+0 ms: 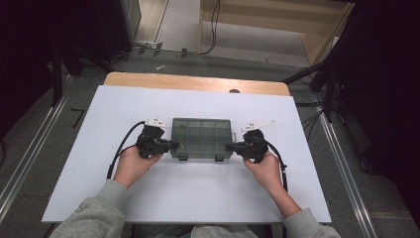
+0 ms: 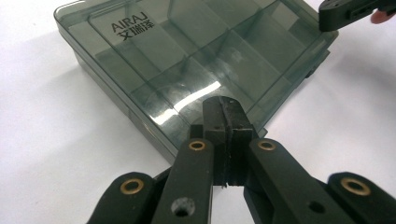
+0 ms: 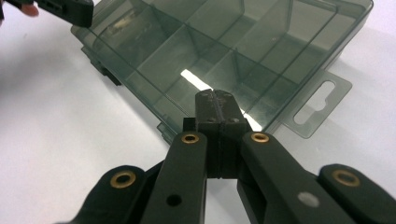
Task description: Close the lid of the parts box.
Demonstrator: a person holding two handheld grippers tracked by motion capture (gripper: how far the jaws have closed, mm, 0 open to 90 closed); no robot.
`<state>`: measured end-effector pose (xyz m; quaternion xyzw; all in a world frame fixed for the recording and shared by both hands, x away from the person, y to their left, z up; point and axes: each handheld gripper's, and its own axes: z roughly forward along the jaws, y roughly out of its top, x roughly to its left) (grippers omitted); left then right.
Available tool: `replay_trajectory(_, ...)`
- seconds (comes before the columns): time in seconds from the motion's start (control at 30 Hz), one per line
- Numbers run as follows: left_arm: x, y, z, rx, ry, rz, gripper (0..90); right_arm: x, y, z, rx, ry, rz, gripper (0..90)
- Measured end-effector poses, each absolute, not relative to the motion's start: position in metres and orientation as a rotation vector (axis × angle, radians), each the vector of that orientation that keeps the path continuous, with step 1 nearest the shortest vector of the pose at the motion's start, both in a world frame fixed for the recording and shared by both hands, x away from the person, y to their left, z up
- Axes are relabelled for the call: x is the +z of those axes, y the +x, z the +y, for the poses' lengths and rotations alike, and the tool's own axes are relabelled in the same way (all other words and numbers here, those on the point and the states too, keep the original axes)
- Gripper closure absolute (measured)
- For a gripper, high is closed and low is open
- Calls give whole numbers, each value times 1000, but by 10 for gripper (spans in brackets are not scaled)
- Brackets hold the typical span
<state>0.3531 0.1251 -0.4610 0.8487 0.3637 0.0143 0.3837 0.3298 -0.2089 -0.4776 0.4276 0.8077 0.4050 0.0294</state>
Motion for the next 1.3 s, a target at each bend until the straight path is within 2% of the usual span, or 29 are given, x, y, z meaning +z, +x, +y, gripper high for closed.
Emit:
replay_trajectory(0.27, -465, 355, 130, -2, 2121, 932, 900, -480, 330, -212, 1296, 1340, 2486, 871)
replay_trajectory(0.3, -466, 355, 131, -12, 2103, 939, 900, -480, 330, -213, 1317, 1336, 2488, 816)
replay_trajectory(0.4, -467, 356, 132, -34, 2091, 934, 895, -478, 329, -214, 1377, 1343, 2469, 765)
replay_trajectory(0.53, -461, 355, 132, -55, 2091, 921, 743, -473, 327, -216, 1384, 1339, 2453, 716)
replay_trajectory(0.6, -457, 355, 135, -45, 2077, 919, 740, -470, 325, -216, 1381, 1328, 2448, 690)
replay_trajectory(0.73, -451, 353, 139, -64, 2050, 921, 676, -465, 321, -214, 1377, 1311, 2444, 647)
replay_trajectory(1.3, -447, 336, 144, -90, 2074, 897, 483, -461, 301, -215, 1383, 1319, 2488, 456)
